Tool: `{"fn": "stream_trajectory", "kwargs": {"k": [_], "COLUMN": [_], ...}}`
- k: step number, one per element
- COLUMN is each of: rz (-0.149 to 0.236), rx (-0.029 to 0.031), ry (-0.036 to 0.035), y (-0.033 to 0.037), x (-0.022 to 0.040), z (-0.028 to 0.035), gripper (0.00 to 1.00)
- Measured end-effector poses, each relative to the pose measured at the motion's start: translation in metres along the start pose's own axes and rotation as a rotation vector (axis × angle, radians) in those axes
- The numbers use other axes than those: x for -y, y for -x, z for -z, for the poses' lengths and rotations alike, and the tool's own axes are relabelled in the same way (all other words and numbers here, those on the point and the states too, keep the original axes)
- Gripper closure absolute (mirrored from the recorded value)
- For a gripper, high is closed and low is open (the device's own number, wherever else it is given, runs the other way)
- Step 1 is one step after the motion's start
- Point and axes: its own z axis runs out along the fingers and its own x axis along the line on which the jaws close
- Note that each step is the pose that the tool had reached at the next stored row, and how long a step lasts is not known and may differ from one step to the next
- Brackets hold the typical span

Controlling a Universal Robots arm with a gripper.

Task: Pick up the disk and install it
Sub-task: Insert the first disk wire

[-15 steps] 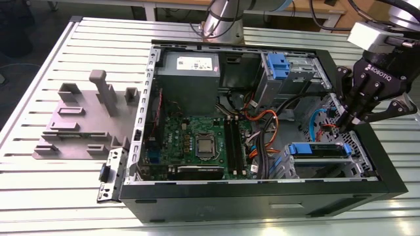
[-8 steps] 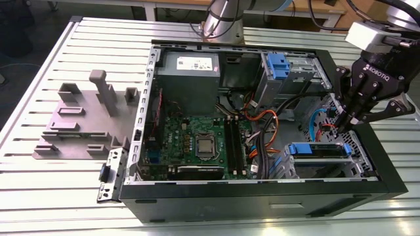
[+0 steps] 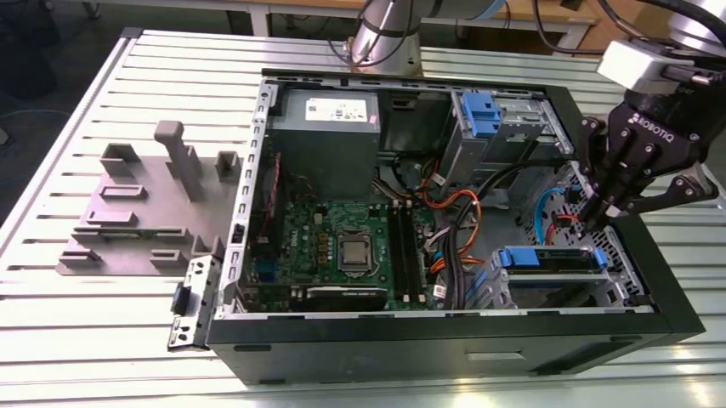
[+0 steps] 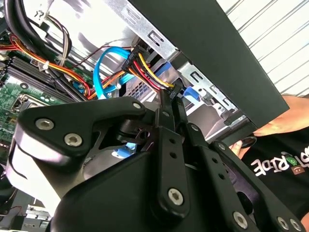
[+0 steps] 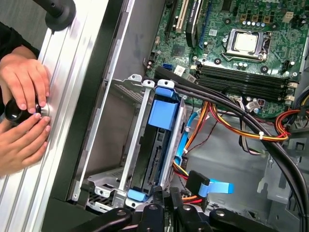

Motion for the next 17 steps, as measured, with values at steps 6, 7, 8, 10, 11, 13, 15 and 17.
{"fn": "stream_trajectory", "kwargs": {"k": [6, 7, 8, 10, 11, 13, 15, 17], "rz": [-0.005, -0.007, -0.010, -0.019, -0.026, -0.044, -0.058, -0.063], "rx": [-0.0034, -0.0043, -0.0047, -0.0039, -0.0030, -0.0007, 0.0014, 0.0031], "ry": [-0.0162, -0.0202, -0.0227, -0.0220, -0.0205, -0.0162, -0.0132, -0.0123], "y": [0.0000, 0.0004, 0.0007, 0.0009, 0.0010, 0.0011, 0.0006, -0.0009], "x": [-0.0048, -0.0062, -0.0074, -0.0083, -0.0084, -0.0085, -0.0087, -0.0089], "z": [-0.0020, -0.0022, -0.0024, -0.0027, -0.0027, -0.0028, -0.0031, -0.0037], "gripper": [0.83, 0.83, 0.83, 0.83, 0.83, 0.83, 0.83, 0.83]}}
